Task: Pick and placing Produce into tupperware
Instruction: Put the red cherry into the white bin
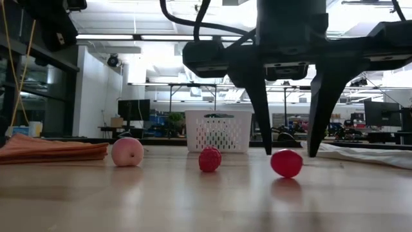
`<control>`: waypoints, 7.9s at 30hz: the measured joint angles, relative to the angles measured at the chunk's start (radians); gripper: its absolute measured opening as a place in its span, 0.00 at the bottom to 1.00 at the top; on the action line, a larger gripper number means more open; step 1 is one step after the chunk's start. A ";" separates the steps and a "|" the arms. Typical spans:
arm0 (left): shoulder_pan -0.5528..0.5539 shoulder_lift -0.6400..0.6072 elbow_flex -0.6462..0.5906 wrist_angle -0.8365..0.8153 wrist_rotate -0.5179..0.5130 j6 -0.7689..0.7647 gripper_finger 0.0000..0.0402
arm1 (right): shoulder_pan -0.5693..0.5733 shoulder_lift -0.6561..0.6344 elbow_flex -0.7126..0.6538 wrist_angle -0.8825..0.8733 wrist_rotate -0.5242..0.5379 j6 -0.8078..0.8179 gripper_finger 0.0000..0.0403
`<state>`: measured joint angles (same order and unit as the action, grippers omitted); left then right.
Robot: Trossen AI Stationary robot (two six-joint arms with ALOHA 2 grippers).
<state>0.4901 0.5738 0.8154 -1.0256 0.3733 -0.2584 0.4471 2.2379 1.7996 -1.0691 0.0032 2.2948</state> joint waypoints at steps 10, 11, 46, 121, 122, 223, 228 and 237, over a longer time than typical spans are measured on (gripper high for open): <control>0.000 0.000 0.000 -0.007 0.000 0.000 0.00 | -0.003 0.000 0.000 -0.009 0.001 -0.001 0.36; 0.000 0.000 0.000 -0.007 0.000 0.000 0.00 | -0.003 0.000 0.000 -0.010 0.001 -0.001 0.36; 0.000 0.000 0.000 -0.024 0.000 0.023 0.00 | -0.022 0.000 -0.017 0.032 -0.005 -0.018 0.36; 0.000 0.000 0.000 -0.024 0.000 0.023 0.00 | -0.008 0.064 0.027 0.039 -0.064 -0.044 0.36; 0.000 0.000 0.000 -0.024 0.000 0.023 0.00 | -0.008 0.064 0.027 0.039 -0.064 -0.044 0.36; 0.000 0.000 0.000 -0.024 0.000 0.023 0.00 | -0.009 0.062 0.067 -0.094 -0.063 -0.033 0.26; 0.000 0.000 0.000 -0.024 0.000 0.023 0.00 | -0.009 0.062 0.068 -0.094 -0.063 -0.033 0.24; 0.000 0.000 0.000 -0.024 0.000 0.023 0.00 | -0.009 0.062 0.068 -0.093 -0.063 -0.052 0.24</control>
<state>0.4904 0.5739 0.8154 -1.0500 0.3733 -0.2359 0.4381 2.2997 1.8671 -1.1622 -0.0597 2.2429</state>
